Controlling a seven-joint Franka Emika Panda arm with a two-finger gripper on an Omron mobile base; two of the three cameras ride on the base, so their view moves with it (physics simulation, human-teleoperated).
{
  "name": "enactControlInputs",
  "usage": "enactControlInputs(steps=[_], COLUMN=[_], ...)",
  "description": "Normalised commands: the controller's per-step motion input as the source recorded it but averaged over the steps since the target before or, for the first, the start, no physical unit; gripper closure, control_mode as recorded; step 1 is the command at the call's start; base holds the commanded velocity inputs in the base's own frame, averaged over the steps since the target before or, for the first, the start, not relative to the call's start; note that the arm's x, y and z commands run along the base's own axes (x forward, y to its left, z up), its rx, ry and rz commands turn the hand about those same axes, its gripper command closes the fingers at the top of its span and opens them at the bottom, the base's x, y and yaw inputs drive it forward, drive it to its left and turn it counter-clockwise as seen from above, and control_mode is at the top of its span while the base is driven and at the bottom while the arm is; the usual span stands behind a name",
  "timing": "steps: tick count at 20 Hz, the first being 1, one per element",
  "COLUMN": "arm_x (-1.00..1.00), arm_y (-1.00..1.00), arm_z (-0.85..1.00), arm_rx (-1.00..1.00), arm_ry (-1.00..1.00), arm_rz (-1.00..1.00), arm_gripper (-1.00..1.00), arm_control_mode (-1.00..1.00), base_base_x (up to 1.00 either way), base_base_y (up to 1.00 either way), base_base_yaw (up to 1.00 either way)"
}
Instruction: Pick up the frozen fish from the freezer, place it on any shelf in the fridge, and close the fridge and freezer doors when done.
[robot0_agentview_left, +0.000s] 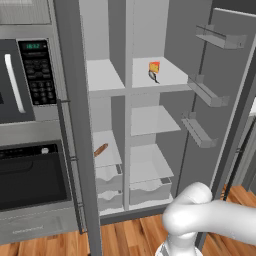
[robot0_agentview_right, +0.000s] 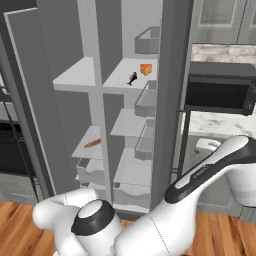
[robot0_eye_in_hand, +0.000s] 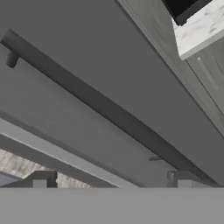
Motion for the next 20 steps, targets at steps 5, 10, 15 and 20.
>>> enactControlInputs(steps=[5,10,15,20], arm_x=[0.47,0.5,0.58,0.4], arm_y=[0.02,0.02,0.0,0.03], arm_z=[-0.27,-0.27,-0.17,-0.19], arm_rx=[0.0,0.0,0.0,0.01], arm_ry=[-0.02,-0.01,-0.01,-0.01], arm_rz=[0.0,0.0,0.0,0.01], arm_gripper=[-1.0,-1.0,-1.0,-1.0], arm_control_mode=[-1.0,-1.0,-1.0,-1.0], base_base_x=[0.0,0.0,0.0,0.0], base_base_y=[0.0,0.0,0.0,0.0], base_base_yaw=[0.0,0.0,0.0,0.0])
